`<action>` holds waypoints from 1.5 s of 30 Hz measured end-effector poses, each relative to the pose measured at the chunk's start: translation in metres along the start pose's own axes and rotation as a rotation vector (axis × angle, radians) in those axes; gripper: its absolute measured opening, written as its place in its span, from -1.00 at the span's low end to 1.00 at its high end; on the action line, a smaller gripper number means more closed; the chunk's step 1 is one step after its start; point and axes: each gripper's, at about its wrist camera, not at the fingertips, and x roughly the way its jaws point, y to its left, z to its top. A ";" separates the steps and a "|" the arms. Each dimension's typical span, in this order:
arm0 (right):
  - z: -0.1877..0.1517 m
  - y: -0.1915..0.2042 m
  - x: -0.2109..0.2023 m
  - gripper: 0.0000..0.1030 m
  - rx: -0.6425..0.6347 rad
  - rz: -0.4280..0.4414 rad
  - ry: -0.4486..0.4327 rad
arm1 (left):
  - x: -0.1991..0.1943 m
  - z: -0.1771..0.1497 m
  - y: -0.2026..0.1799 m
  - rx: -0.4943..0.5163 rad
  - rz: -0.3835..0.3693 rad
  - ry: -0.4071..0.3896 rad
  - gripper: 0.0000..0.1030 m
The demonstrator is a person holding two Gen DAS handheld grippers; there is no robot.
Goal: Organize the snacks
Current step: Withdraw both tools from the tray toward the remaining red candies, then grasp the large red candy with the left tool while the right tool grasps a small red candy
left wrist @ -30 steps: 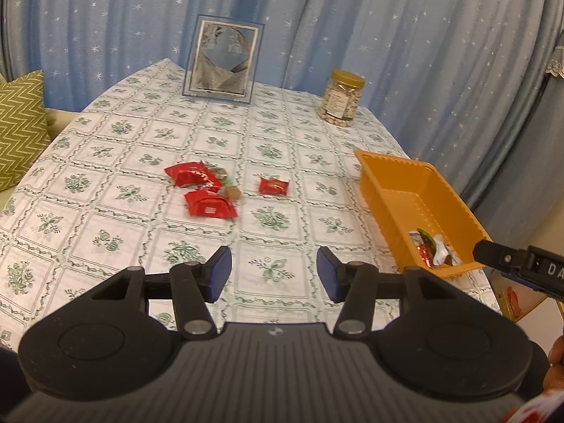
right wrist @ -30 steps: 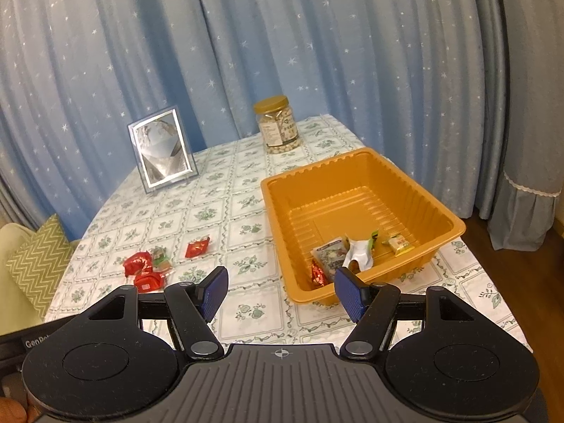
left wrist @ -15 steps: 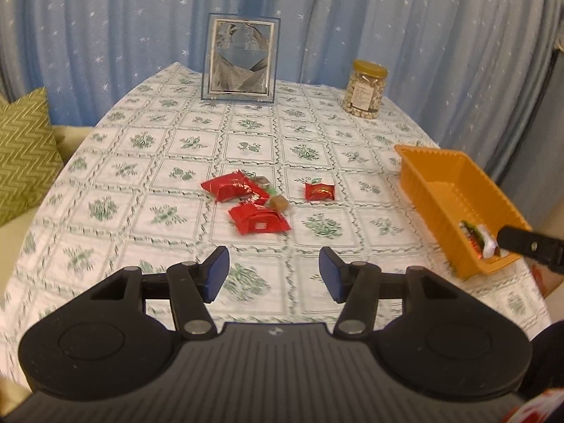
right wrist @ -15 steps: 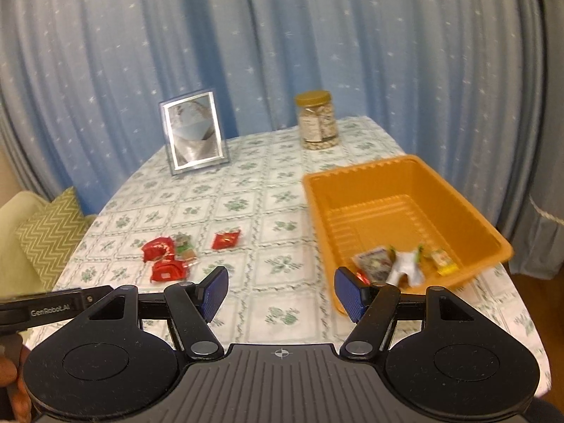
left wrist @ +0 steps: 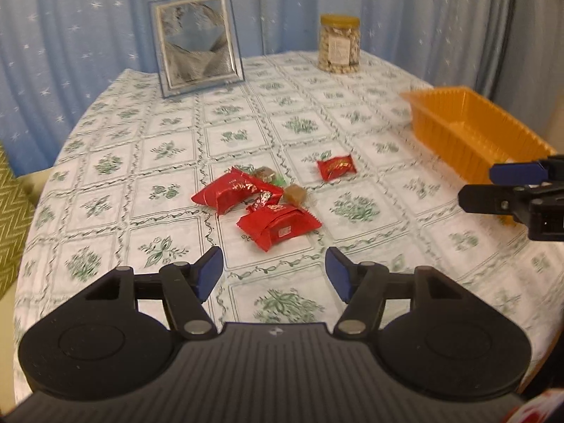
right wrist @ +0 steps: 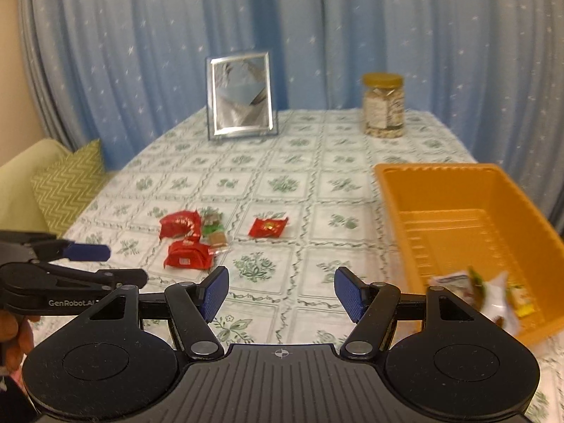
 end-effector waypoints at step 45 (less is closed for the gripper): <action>0.011 -0.023 0.097 0.30 0.076 -0.049 0.104 | 0.071 0.007 -0.027 0.201 -0.098 -0.019 -0.04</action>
